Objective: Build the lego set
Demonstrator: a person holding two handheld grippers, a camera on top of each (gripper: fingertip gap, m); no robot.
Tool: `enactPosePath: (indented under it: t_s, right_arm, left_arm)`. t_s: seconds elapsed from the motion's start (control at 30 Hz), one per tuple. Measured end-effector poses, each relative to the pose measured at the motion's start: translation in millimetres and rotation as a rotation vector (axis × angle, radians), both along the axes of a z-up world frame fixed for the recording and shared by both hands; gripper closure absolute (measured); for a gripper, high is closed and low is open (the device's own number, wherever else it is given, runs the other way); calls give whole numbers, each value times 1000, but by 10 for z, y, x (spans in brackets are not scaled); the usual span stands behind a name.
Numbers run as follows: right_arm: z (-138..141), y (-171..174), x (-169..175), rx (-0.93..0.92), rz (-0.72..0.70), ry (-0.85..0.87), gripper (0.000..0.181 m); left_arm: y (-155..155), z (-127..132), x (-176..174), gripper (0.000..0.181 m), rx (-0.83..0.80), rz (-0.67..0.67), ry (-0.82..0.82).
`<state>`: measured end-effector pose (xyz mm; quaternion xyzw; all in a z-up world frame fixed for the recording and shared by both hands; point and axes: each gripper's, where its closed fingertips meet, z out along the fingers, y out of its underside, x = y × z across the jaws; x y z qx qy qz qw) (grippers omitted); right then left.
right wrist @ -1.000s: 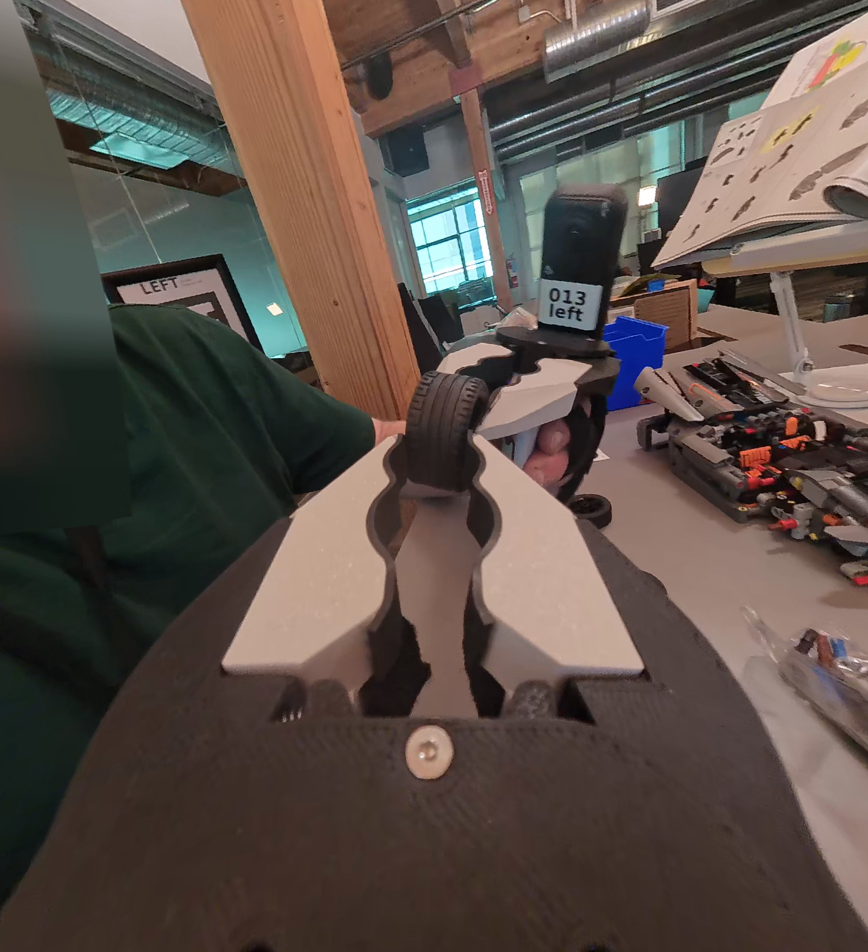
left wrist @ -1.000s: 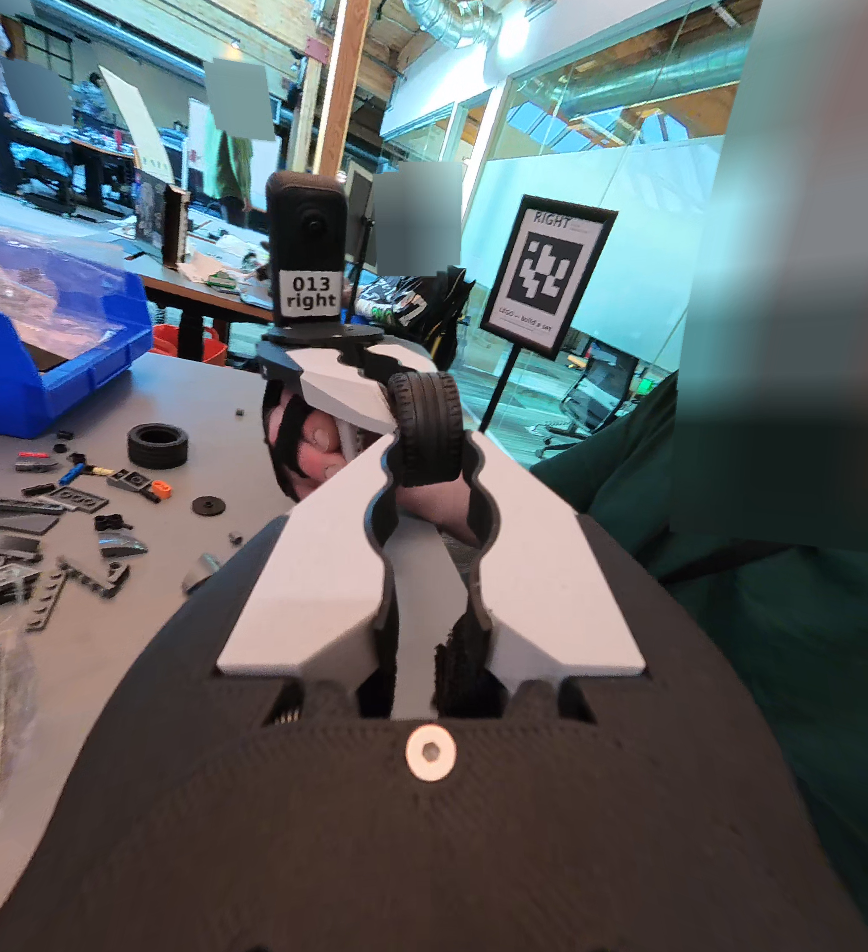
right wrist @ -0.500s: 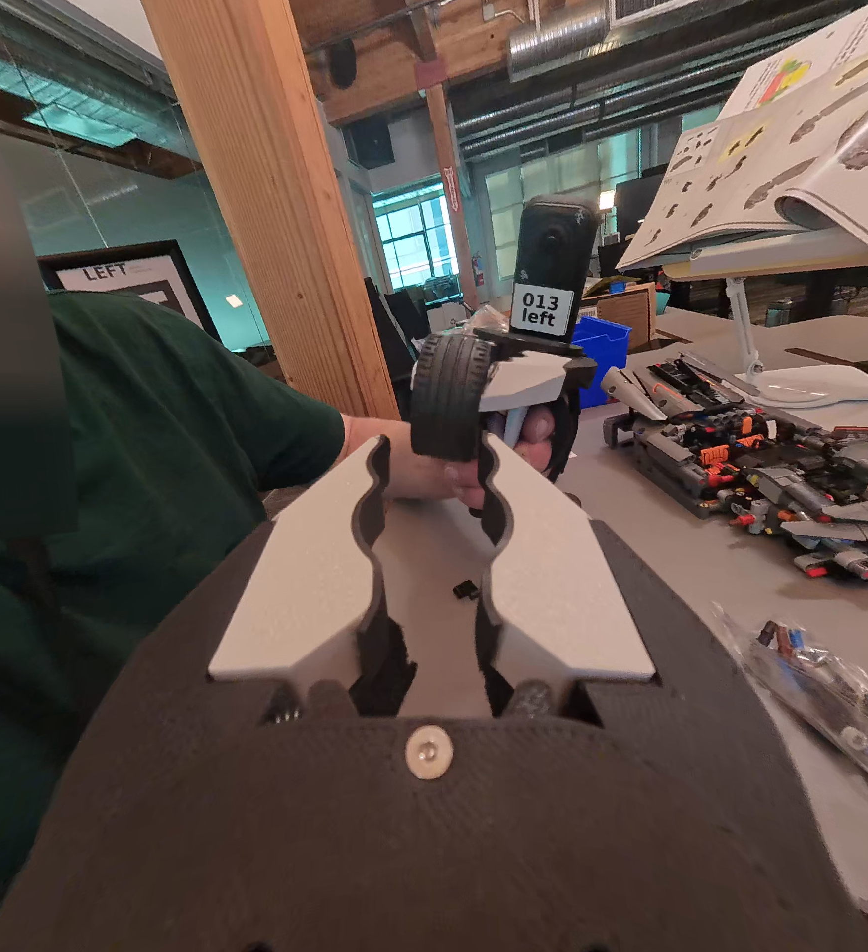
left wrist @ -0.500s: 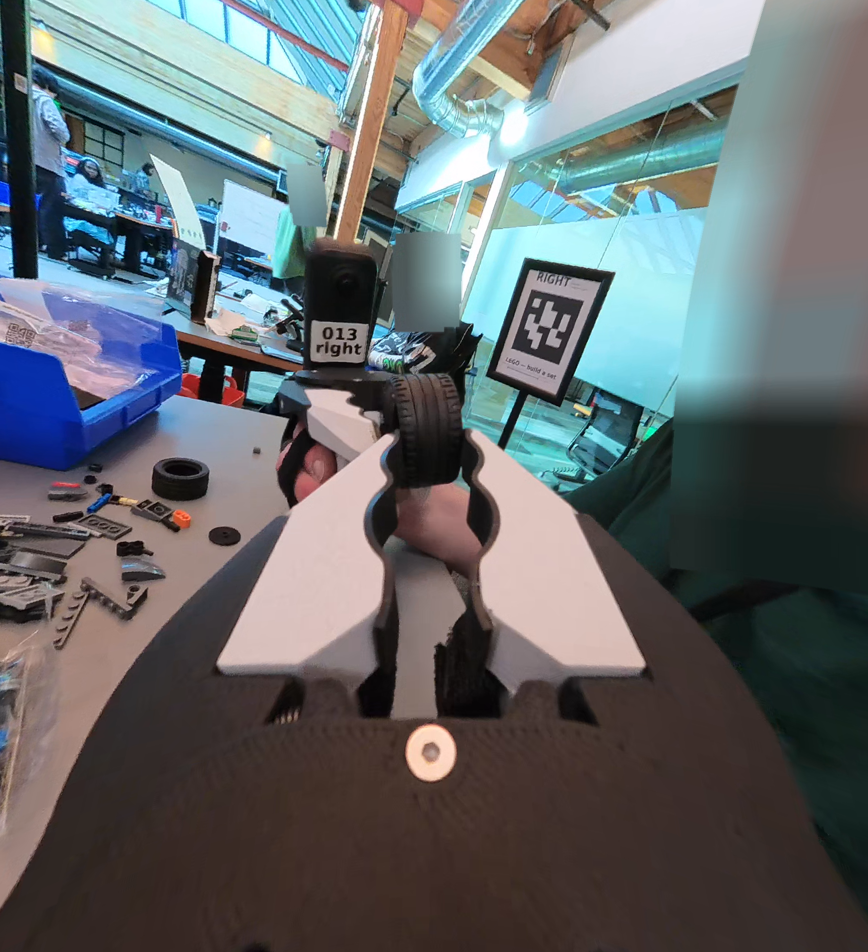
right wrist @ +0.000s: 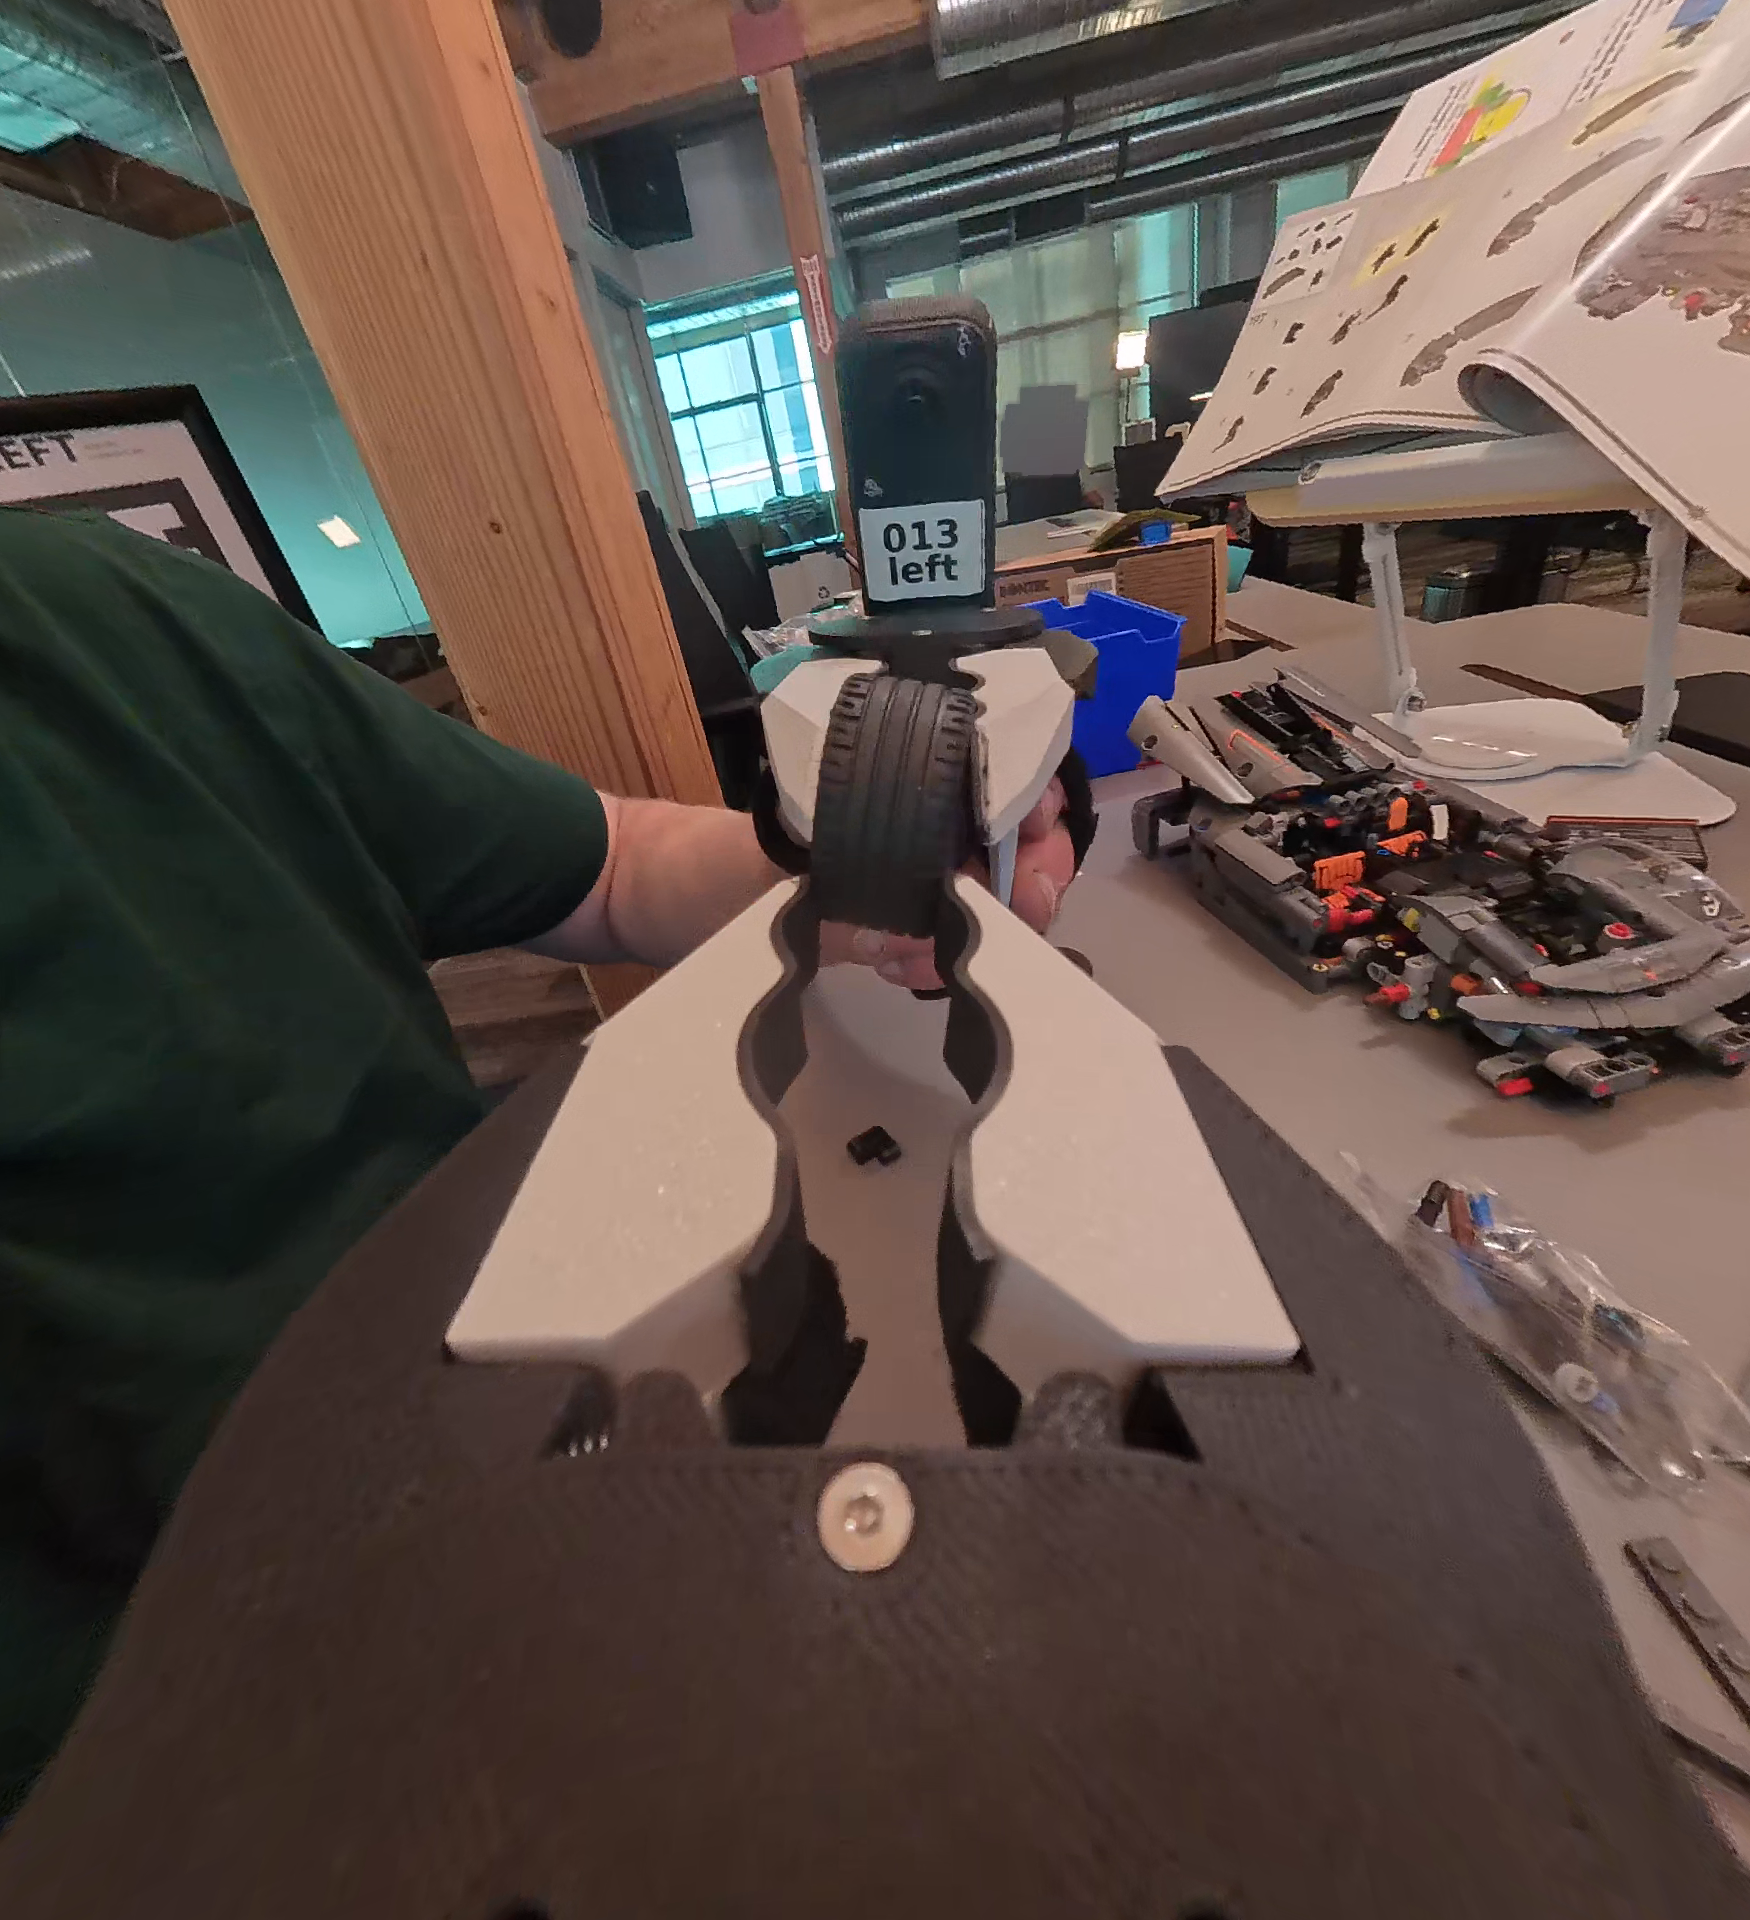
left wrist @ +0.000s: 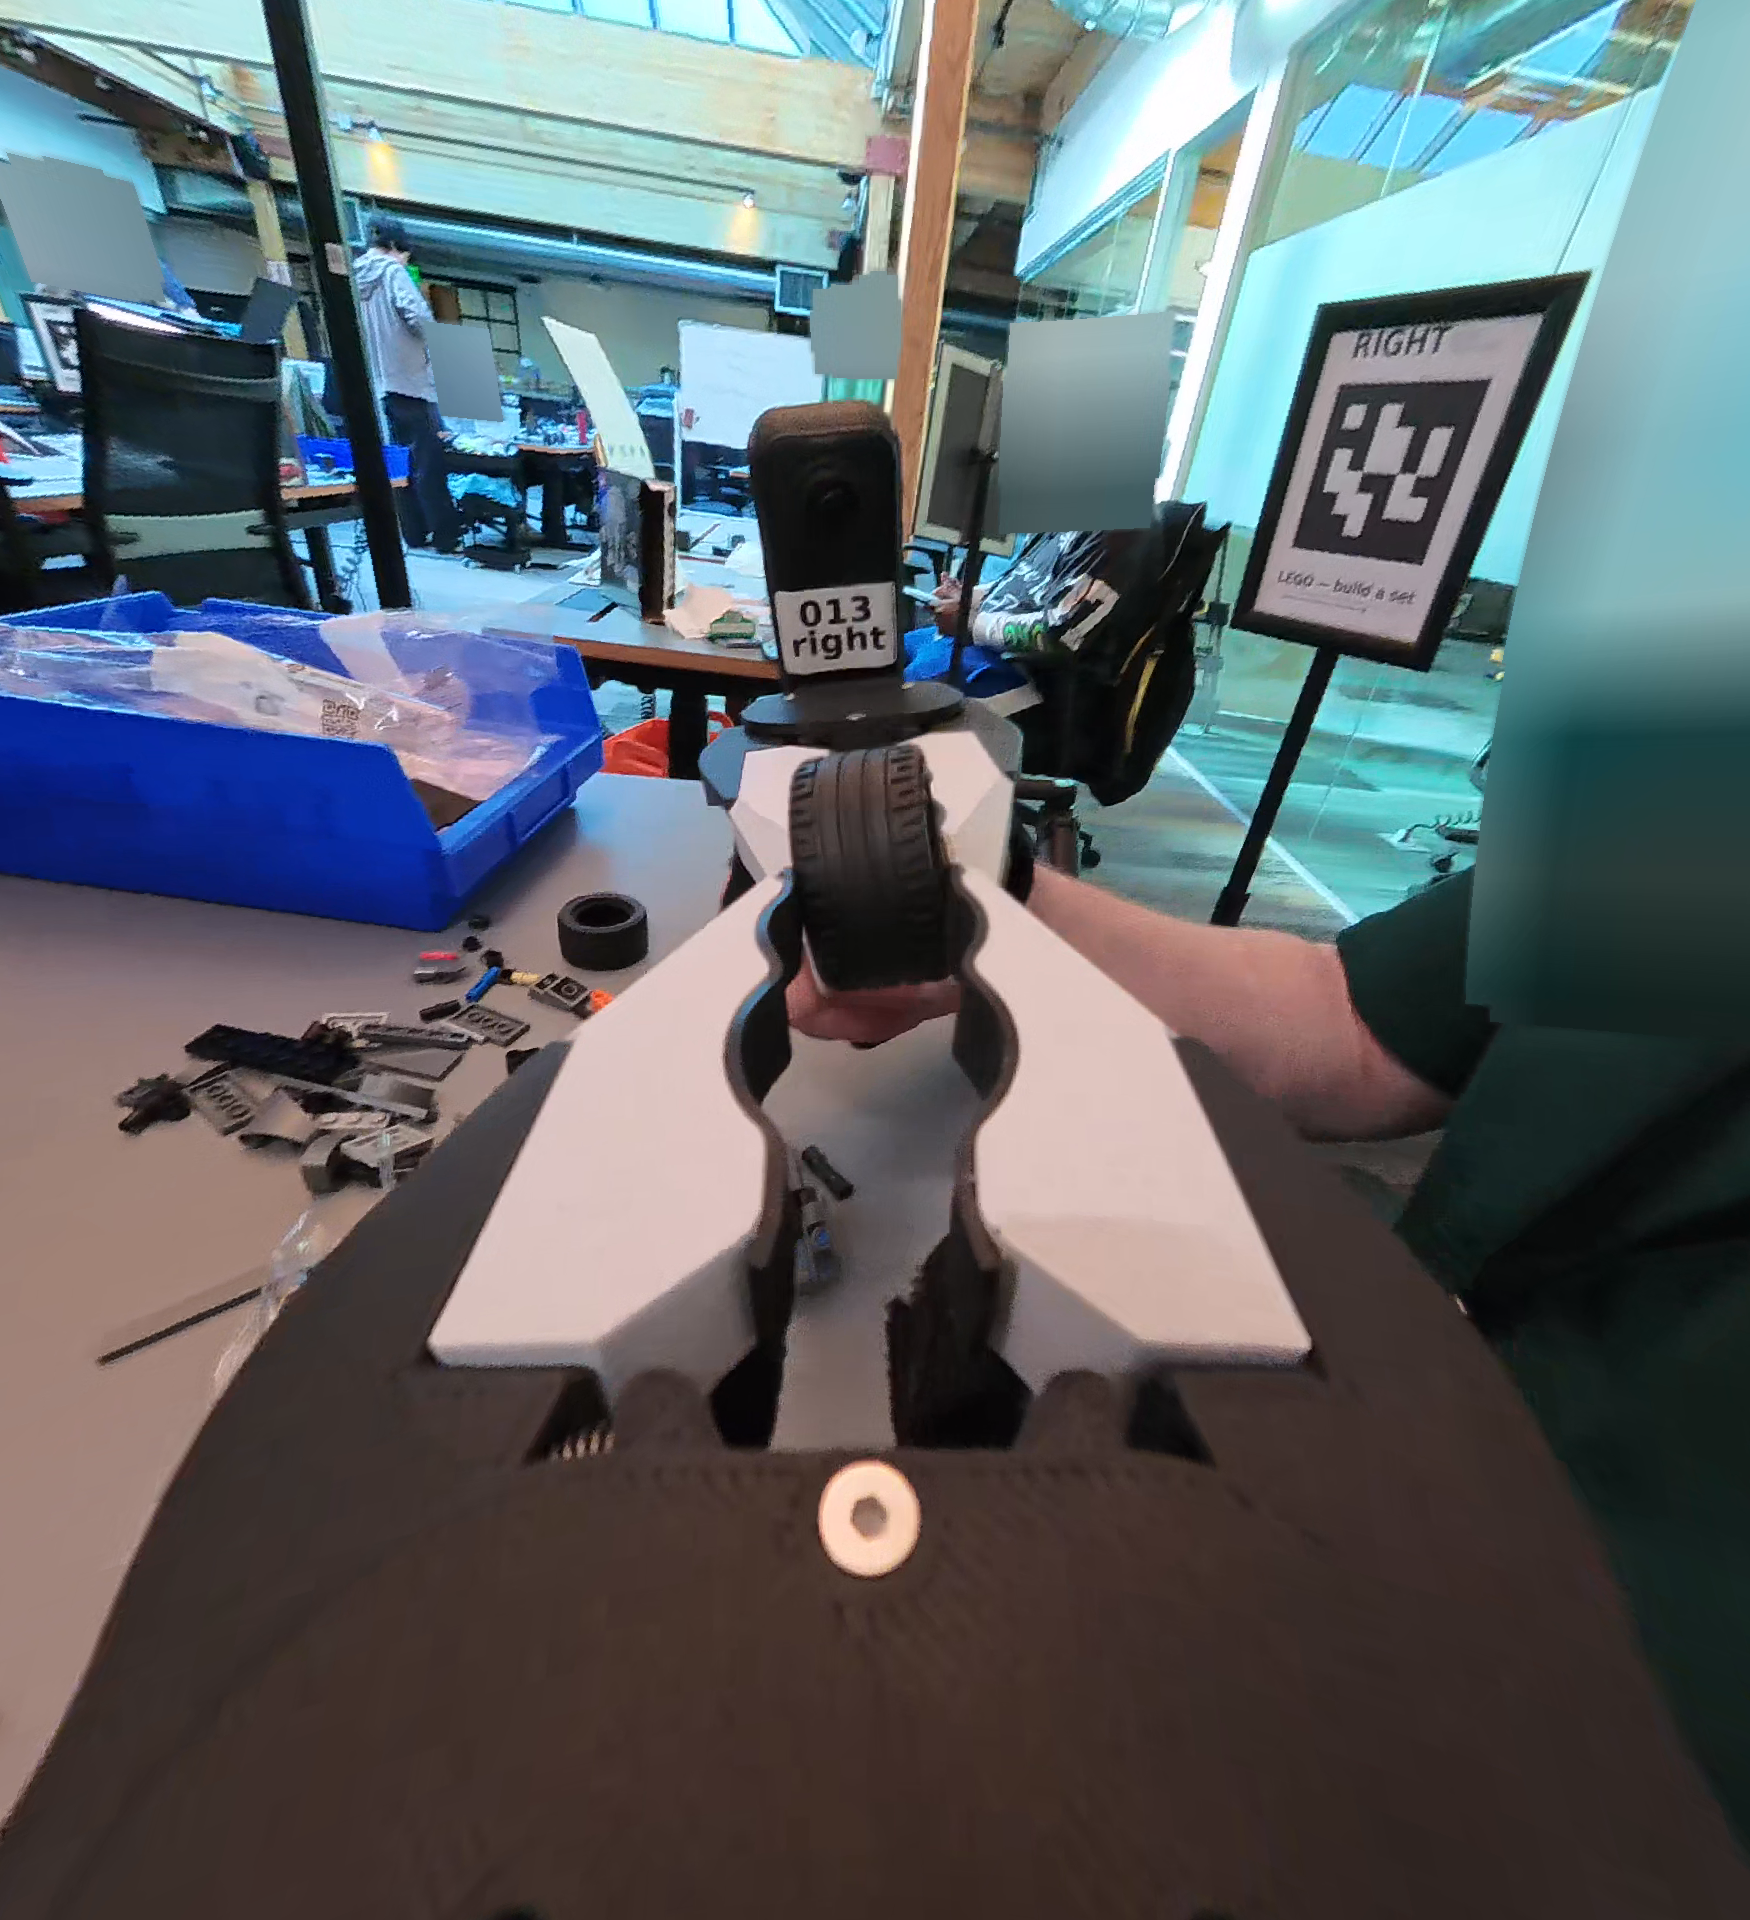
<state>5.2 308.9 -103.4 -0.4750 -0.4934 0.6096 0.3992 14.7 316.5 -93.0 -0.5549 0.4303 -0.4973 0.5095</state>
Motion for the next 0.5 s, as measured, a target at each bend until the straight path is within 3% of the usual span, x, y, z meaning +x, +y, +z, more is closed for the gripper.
enactPosePath:
  t_s: [0.3, 0.5]
  right_arm:
    - [15, -155, 10, 68, 61, 4, 163]
    - [3, -185, -6, 46, 89, 2, 162]
  left_arm:
    - [-188, 30, 7, 160, -156, -187, -47]
    - [-233, 19, -3, 161, -180, -239, -56]
